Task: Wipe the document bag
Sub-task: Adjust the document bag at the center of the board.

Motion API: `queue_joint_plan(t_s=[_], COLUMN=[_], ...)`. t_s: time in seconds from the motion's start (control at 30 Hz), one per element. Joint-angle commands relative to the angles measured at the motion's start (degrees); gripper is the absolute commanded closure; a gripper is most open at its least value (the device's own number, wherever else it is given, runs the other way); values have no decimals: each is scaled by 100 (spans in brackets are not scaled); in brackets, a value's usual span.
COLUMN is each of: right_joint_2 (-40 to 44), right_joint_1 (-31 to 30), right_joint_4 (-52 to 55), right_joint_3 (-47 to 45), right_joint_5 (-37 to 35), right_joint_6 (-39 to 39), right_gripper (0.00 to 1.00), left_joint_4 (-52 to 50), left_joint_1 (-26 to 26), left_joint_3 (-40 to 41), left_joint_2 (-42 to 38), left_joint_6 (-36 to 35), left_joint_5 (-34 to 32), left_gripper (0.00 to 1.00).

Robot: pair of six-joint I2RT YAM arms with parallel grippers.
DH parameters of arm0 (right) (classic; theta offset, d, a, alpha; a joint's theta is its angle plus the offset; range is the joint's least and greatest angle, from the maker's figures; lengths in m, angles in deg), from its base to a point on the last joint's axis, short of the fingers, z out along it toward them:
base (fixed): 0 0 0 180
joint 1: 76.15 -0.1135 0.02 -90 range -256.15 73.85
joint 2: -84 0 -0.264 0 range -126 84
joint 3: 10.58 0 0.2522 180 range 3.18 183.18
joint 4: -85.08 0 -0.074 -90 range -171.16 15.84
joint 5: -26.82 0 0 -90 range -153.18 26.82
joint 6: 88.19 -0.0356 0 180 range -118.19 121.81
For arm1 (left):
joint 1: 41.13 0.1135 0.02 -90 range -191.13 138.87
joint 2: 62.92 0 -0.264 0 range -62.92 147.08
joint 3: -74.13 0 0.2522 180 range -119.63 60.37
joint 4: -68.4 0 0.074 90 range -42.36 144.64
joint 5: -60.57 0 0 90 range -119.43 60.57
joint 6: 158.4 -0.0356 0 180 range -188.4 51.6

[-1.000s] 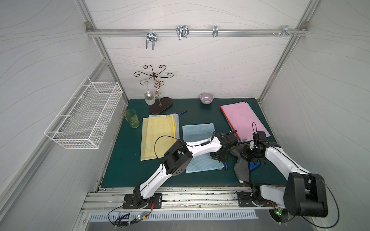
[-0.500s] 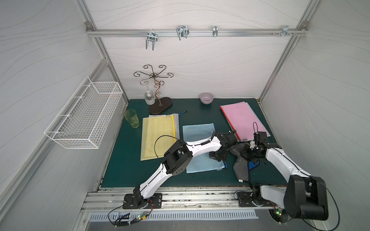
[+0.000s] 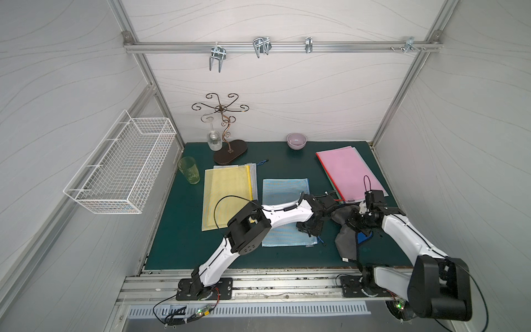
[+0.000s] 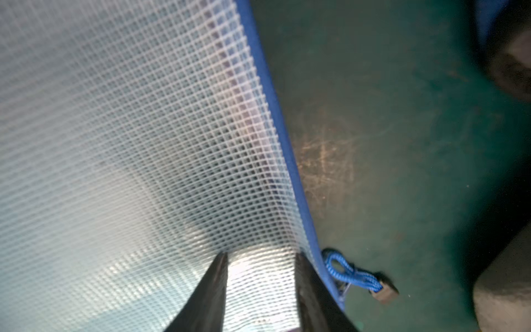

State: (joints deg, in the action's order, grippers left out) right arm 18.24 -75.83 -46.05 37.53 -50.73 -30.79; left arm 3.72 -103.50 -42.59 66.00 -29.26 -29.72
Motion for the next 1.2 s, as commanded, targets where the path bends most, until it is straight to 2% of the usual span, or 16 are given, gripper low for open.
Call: queue_joint_plan(t_s=[0.0, 0.27, 0.4, 0.57, 0.7, 0.73, 0.87, 0.93, 1.0, 1.03, 1.17], right_joint_2=[116, 55, -6, -40, -29, -27, 21, 44, 58, 70, 89], right_joint_1=[39, 47, 61, 74, 96, 105, 118, 130, 135, 137, 162], right_joint_4=[128, 123, 69, 39, 16, 13, -4, -19, -15, -17, -13], right_joint_3=[-49, 43, 39, 26, 10, 9, -20, -49, -76, -92, -112], right_joint_5=[-49, -71, -58, -30, -21, -23, 3, 13, 25, 34, 39], right_joint_6=[44, 78, 62, 59, 52, 43, 25, 19, 23, 18, 39], right_gripper=[100, 100, 100, 100, 100, 100, 100, 100, 100, 100, 100], left_joint_4=[-95, -717, -1319, -1547, -1608, -1591, -1529, -1483, -1418, -1399, -1304], left_joint_1=[-80, -118, -110, -109, -92, -75, 4, 31, 40, 49, 66], left_joint_3=[-398, -1383, -1904, -1969, -1843, -1781, -1575, -1518, -1453, -1439, -1365], left_joint_2=[40, 709, 1266, 1655, 1683, 1668, 1639, 1615, 1584, 1575, 1487], left_joint_6=[-135, -426, -520, -577, -575, -555, -539, -533, -542, -553, -598], left_joint_5=[-181, -397, -448, -368, -364, -364, -195, -146, -109, -82, -40], left_gripper=[48, 30, 29, 30, 39, 44, 76, 88, 97, 100, 100])
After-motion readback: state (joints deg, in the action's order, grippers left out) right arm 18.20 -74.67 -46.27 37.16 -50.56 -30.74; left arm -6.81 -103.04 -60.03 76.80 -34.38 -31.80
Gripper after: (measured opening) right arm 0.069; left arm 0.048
